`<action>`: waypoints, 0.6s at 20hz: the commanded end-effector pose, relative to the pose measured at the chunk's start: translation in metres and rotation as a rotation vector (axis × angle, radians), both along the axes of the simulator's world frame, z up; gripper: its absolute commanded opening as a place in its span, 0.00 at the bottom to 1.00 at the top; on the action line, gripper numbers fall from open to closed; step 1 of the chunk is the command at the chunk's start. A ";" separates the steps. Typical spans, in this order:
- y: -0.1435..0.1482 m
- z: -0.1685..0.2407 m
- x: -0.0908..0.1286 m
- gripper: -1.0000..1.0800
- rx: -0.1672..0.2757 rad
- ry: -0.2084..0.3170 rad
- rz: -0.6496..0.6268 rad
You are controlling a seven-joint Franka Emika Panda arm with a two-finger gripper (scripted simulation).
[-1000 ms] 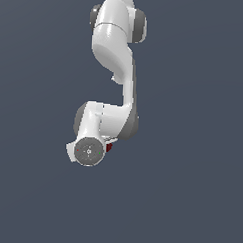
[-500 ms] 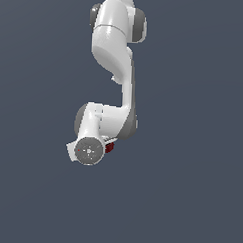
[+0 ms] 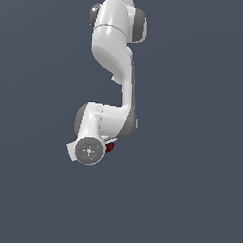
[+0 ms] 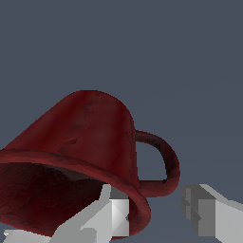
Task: Pick up the object and move it to a goal position.
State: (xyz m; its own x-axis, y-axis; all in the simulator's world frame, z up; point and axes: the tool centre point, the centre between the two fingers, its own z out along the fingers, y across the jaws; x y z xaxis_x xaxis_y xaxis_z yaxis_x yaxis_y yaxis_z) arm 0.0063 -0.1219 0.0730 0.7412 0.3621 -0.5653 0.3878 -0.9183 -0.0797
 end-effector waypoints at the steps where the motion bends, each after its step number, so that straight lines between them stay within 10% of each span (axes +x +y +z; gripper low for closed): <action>1: 0.000 0.004 0.000 0.00 0.000 -0.001 0.000; 12: -0.005 0.076 -0.008 0.00 0.000 -0.001 0.000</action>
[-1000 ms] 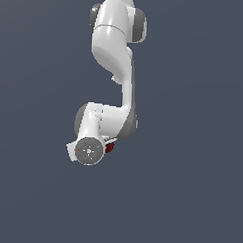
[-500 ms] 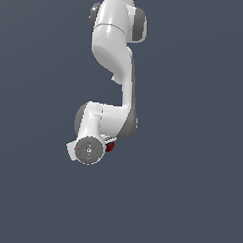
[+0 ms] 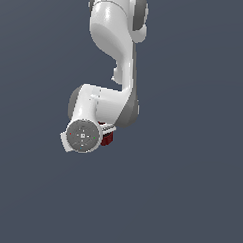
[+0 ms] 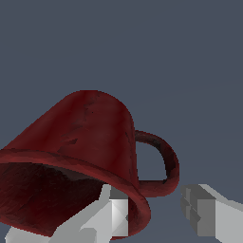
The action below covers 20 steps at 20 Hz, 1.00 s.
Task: Pick up the object and move it to a goal position.
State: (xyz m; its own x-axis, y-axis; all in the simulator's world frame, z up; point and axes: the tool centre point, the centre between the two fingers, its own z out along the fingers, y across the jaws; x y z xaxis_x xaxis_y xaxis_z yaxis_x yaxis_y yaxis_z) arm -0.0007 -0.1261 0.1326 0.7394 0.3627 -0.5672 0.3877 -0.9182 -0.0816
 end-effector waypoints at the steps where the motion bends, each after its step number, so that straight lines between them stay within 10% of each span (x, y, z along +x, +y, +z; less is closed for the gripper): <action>1: -0.002 0.027 -0.002 0.00 0.000 -0.004 0.000; 20: -0.015 0.193 -0.014 0.00 0.000 -0.005 -0.001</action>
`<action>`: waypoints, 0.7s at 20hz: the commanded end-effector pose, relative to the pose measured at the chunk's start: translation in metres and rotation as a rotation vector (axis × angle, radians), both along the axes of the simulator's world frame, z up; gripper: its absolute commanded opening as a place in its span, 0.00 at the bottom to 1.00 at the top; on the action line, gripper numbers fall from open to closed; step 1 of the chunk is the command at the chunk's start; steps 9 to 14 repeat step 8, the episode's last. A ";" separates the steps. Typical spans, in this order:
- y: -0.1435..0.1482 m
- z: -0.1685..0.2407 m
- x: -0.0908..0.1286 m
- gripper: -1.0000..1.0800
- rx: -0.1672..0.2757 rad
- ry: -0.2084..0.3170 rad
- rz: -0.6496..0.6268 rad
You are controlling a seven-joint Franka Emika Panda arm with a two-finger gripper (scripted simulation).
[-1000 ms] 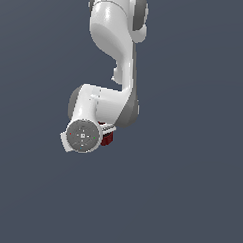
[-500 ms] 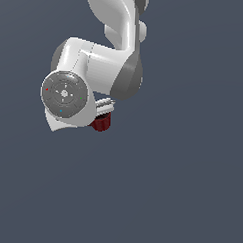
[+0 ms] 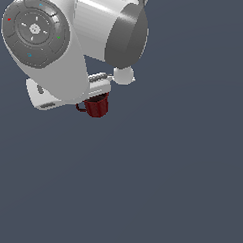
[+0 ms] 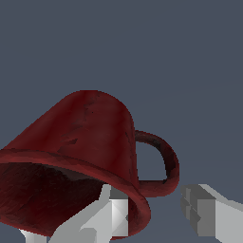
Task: Pick up the object and move it to a goal position.
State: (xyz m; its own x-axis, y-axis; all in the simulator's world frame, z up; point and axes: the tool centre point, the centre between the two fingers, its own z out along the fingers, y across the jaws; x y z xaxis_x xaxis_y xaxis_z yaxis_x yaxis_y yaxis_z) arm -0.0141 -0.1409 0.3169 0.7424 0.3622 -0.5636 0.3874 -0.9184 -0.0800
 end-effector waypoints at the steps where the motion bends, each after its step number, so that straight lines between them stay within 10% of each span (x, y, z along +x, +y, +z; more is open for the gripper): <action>1: -0.001 0.012 0.000 0.00 0.000 -0.001 0.000; 14: -0.002 0.021 0.000 0.00 -0.001 -0.001 0.001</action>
